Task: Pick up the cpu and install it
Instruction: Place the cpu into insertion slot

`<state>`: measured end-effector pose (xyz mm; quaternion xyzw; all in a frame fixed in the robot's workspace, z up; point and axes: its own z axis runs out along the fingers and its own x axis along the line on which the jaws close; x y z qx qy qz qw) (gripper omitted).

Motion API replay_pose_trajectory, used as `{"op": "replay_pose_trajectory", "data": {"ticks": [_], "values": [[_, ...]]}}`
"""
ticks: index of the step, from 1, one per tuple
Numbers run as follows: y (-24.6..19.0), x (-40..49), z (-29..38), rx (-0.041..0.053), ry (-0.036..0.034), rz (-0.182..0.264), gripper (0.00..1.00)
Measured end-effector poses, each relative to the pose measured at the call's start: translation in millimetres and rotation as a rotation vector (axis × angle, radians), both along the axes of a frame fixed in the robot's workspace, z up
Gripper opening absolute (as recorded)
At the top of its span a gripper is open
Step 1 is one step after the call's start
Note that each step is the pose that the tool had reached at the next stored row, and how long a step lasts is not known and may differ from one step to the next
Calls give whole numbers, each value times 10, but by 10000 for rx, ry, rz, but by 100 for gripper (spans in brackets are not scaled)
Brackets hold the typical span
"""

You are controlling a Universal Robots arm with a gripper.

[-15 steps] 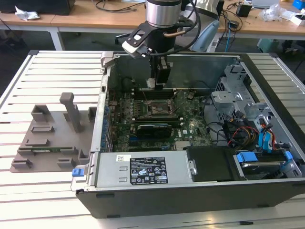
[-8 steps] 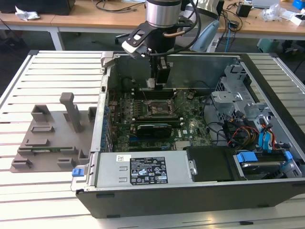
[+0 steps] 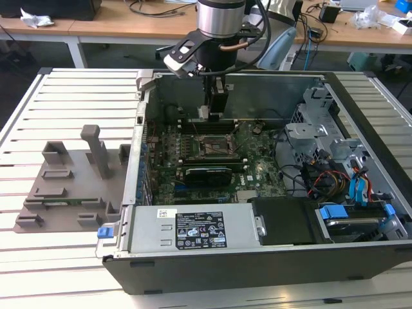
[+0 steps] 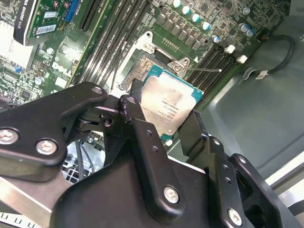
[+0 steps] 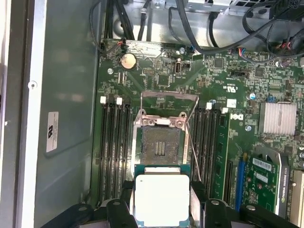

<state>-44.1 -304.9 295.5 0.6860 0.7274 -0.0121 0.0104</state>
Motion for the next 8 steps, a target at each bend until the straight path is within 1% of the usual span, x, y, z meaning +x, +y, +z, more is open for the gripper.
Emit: {"op": "replay_pose_trajectory", "data": {"ticks": [8], "values": [[-3, 4, -32, -1, 1, 1, 55]]}}
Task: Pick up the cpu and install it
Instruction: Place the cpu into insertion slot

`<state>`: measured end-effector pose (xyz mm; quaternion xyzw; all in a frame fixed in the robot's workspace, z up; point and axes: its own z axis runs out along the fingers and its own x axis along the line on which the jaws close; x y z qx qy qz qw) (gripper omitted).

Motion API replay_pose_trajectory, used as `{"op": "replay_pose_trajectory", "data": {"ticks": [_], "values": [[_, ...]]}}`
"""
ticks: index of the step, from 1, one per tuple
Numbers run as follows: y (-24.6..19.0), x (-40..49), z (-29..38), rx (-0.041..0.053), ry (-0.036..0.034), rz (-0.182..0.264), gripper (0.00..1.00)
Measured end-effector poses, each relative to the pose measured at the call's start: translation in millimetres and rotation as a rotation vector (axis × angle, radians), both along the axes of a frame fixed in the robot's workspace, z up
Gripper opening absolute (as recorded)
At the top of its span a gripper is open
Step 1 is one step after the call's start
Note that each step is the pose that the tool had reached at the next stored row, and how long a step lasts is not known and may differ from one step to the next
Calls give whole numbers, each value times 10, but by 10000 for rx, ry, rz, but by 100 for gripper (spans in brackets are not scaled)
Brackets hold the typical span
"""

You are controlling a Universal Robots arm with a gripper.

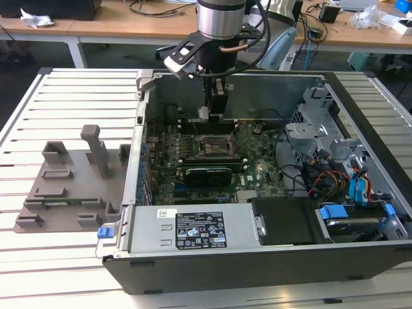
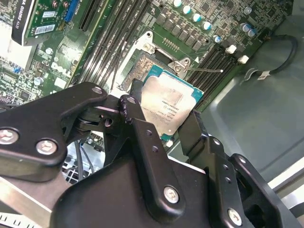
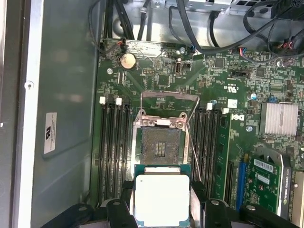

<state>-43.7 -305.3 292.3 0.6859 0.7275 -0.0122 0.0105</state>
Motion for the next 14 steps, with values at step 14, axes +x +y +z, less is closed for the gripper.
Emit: {"op": "replay_pose_trajectory", "data": {"ticks": [14], "values": [[-8, 8, -78, -22, 0, -2, 55]]}}
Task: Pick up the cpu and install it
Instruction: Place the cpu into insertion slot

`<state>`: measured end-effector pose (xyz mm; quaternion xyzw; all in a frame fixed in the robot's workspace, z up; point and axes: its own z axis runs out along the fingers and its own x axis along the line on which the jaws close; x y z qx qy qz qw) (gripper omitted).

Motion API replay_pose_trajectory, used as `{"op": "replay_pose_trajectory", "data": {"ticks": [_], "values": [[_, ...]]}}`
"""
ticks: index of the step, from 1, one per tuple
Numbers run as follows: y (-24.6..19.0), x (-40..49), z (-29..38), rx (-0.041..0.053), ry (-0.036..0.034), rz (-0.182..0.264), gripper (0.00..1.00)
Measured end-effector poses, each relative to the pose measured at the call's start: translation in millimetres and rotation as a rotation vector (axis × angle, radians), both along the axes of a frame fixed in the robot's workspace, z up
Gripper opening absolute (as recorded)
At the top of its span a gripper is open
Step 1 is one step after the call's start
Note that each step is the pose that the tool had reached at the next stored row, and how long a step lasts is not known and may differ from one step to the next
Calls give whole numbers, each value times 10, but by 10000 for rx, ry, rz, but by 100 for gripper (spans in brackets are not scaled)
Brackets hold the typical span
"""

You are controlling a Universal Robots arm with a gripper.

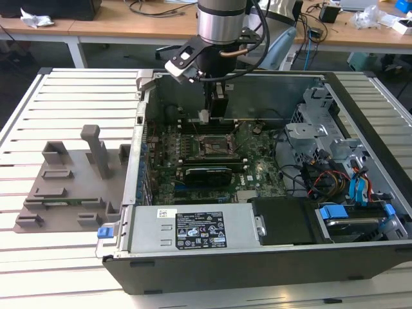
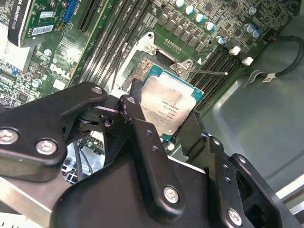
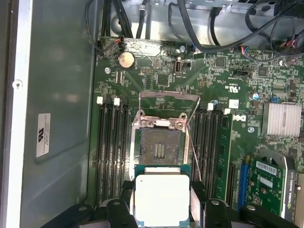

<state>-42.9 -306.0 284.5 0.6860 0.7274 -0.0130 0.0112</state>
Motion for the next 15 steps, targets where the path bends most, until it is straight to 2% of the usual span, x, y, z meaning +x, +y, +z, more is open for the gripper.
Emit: {"op": "replay_pose_trajectory", "data": {"ticks": [15], "values": [[0, 1, -54, -12, 1, 1, 55]]}}
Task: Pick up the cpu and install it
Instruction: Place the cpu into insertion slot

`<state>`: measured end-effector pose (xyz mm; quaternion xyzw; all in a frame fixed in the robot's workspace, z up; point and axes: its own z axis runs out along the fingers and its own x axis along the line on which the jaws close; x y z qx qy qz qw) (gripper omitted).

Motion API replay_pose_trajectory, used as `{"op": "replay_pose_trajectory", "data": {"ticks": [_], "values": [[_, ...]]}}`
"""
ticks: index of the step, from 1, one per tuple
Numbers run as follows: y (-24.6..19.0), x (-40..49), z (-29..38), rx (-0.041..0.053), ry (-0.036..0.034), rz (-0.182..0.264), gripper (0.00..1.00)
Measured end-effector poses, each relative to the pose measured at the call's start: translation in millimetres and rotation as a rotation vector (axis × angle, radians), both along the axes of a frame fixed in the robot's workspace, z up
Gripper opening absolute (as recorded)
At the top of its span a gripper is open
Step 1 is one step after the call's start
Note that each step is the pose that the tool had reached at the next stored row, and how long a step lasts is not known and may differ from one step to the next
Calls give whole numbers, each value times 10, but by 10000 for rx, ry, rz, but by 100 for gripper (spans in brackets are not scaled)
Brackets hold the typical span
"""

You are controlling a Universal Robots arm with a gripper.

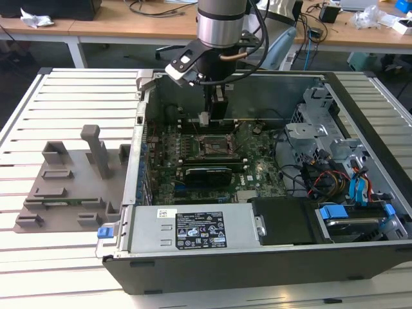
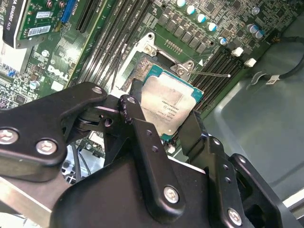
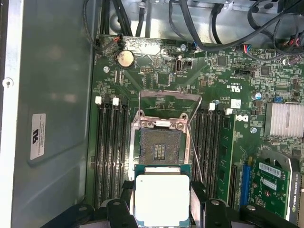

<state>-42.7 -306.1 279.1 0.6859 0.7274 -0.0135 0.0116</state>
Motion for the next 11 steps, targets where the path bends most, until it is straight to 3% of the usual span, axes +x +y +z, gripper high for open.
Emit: {"op": "replay_pose_trajectory", "data": {"ticks": [6, 11], "values": [[0, 0, -18, -5, -1, 0, 55], [0, 10, -54, -62, -1, 0, 55]]}}
